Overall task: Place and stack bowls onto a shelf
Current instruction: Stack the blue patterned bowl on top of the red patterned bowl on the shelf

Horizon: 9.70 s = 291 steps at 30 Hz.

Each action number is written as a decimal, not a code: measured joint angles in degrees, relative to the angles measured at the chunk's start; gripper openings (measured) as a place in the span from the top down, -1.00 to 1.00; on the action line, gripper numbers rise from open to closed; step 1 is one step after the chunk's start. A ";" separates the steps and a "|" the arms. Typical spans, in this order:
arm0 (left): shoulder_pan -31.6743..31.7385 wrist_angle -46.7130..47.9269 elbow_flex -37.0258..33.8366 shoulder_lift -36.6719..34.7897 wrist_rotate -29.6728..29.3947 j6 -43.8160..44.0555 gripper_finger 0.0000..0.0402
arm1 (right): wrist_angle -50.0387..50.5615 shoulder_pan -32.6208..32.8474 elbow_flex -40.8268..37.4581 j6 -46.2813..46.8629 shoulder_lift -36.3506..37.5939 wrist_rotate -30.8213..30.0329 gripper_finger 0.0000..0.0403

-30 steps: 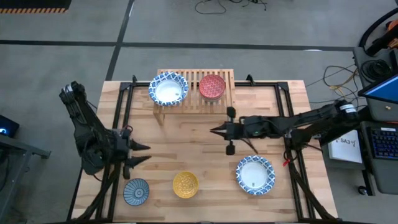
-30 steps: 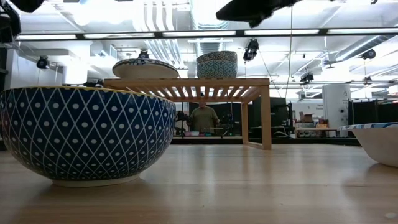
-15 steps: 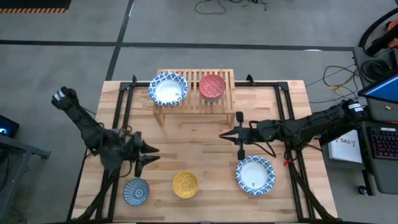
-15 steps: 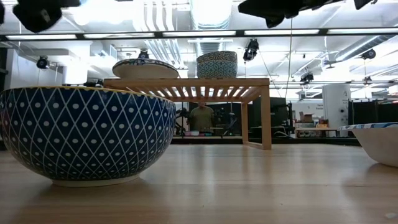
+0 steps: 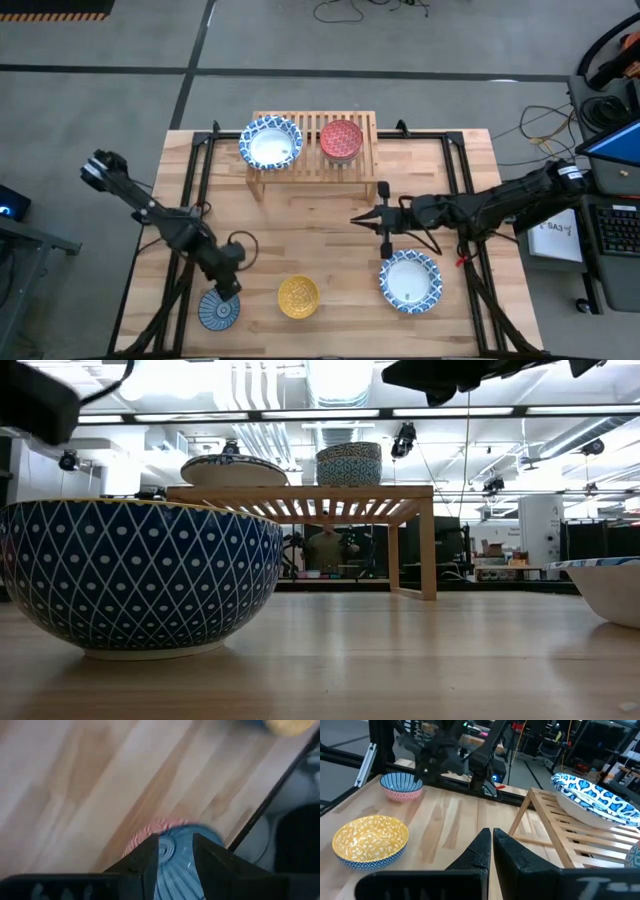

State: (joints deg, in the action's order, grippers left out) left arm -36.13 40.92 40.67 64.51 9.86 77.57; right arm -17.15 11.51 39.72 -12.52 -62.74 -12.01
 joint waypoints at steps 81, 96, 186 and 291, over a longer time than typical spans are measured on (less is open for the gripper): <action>-3.89 15.19 10.95 -6.73 -38.26 -22.40 1.00 | -7.54 0.24 -0.72 3.58 -3.06 -0.04 0.95; 19.51 2.39 10.91 -3.43 -19.57 -35.29 1.00 | 6.02 2.87 7.84 -0.63 -3.06 -0.02 0.95; 31.24 6.98 23.91 19.06 -12.20 -68.38 0.97 | 78.86 1.90 77.29 -10.75 -46.01 16.93 -0.01; 13.16 -24.13 6.46 -9.46 -50.53 -68.40 -0.27 | 56.16 -30.52 59.78 23.62 -21.30 -9.73 0.95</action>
State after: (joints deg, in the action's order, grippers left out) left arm -22.97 16.79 47.13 55.05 -40.66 9.18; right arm 39.01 -19.01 99.50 11.10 -84.04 -21.74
